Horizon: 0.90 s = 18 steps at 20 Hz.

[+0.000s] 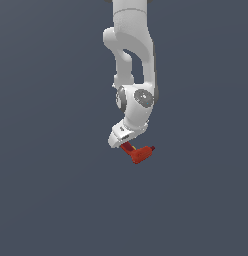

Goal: Pick up the object and move it to a goal position.

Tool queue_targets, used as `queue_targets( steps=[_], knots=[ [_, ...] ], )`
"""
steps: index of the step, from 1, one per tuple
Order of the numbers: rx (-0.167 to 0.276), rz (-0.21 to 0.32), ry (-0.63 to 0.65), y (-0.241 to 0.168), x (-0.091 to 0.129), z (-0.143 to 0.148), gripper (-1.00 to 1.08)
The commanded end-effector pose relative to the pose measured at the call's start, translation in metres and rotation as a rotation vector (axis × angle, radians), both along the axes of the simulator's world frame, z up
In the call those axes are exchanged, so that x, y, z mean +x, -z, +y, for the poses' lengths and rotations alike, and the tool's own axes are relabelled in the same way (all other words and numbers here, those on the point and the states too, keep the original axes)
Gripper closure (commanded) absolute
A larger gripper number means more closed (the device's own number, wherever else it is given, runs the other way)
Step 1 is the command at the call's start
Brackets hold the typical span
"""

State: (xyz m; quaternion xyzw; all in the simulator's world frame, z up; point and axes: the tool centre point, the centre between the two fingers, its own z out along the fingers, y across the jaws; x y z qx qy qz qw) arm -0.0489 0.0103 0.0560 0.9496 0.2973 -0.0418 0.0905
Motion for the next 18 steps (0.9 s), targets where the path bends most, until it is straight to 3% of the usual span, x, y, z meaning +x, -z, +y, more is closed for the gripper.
queue_targets(
  steps=[1, 17, 18],
  knots=[
    [-0.005, 0.003, -0.024, 0.003, -0.002, 0.0, -1.0],
    [-0.006, 0.004, -0.03, 0.033, -0.004, -0.006, -1.0],
    [-0.006, 0.004, -0.03, 0.033, -0.004, -0.006, 1.08]
  ],
)
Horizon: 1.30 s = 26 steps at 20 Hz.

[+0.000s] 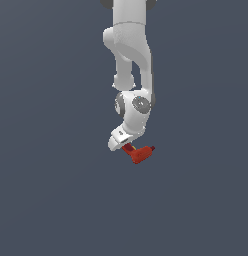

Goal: Pick up the object and move it to a goal position.

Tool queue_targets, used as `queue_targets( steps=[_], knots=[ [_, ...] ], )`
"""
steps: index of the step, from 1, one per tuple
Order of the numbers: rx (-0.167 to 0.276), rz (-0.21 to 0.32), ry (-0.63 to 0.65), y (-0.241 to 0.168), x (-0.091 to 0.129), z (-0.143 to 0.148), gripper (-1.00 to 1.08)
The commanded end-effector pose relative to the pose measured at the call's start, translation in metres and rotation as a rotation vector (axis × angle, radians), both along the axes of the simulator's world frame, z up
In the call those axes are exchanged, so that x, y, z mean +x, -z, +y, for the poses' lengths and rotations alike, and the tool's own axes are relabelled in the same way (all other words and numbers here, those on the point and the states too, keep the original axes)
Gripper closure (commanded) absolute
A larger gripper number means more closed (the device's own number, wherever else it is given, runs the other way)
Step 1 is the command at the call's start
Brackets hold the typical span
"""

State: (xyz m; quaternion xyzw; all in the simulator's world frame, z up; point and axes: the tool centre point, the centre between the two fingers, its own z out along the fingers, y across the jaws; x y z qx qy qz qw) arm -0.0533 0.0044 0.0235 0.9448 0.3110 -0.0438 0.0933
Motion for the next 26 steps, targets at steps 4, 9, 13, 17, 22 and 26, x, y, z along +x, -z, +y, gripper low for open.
queue_targets(
  steps=[4, 9, 13, 17, 22, 26],
  knots=[
    [0.0, -0.001, -0.001, 0.001, 0.0, 0.0, 1.08],
    [0.0, -0.001, -0.001, 0.001, 0.0, 0.0, 1.08],
    [0.0, -0.002, 0.0, -0.002, 0.0, -0.002, 1.08],
    [0.0, -0.002, 0.0, -0.01, -0.004, -0.007, 1.08],
    [0.0, -0.002, 0.0, -0.028, -0.012, -0.02, 1.08],
    [0.0, -0.002, 0.0, -0.051, -0.023, -0.036, 1.08]
  ],
)
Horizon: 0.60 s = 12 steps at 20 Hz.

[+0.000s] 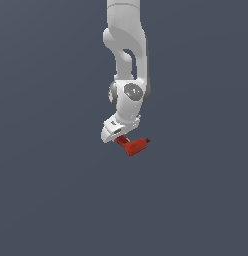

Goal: Pick up the object and move it to a goal position.

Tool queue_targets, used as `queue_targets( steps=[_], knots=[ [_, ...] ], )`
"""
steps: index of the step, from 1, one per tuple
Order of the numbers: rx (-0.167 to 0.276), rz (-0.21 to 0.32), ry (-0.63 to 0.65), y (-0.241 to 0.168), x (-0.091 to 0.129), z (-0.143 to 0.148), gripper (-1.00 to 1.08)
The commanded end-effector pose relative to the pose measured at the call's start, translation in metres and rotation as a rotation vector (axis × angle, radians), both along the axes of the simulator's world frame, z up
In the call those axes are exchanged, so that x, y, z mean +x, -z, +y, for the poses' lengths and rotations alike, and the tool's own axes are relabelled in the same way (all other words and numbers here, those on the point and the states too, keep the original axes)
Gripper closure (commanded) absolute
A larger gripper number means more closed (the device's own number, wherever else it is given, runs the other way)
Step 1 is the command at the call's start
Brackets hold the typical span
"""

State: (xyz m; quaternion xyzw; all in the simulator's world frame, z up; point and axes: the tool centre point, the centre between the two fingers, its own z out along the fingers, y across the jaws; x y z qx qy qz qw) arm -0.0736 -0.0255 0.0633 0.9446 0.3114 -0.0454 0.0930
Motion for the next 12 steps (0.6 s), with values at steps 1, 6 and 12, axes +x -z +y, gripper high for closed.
queue_targets(
  steps=[1, 6, 12],
  knots=[
    [0.0, -0.005, 0.0, -0.017, -0.005, -0.011, 1.08],
    [0.001, -0.005, 0.0, -0.056, -0.022, -0.038, 1.08],
    [0.003, -0.005, 0.0, -0.106, -0.044, -0.073, 1.08]
  ],
)
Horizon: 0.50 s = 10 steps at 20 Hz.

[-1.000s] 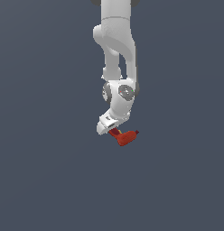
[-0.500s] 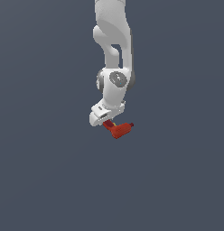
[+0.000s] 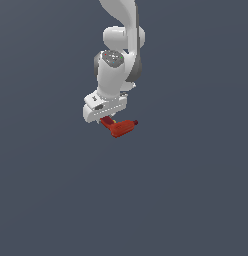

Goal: Pick up the object and move it to a goal position.

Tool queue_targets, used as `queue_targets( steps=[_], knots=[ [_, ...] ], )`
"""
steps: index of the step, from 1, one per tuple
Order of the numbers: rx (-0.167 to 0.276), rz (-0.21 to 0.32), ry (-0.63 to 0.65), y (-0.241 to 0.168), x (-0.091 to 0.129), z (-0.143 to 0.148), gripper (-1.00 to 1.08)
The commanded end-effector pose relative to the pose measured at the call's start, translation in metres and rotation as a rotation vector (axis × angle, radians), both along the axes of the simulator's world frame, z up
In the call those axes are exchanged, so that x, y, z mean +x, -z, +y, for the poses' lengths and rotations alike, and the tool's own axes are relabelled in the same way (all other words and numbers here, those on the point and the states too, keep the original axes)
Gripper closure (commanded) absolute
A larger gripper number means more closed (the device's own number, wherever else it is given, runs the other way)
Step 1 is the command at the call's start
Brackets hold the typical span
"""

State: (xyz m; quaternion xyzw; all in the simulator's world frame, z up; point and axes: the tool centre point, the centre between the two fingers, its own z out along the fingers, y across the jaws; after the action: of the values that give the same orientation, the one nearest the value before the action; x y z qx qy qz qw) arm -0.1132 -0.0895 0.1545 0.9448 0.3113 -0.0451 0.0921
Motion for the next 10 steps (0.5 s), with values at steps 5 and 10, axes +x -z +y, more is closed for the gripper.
queue_targets(
  steps=[5, 10],
  knots=[
    [0.003, -0.005, -0.001, -0.061, -0.024, -0.041, 1.08],
    [0.003, -0.005, -0.001, -0.107, -0.043, -0.073, 1.08]
  ],
)
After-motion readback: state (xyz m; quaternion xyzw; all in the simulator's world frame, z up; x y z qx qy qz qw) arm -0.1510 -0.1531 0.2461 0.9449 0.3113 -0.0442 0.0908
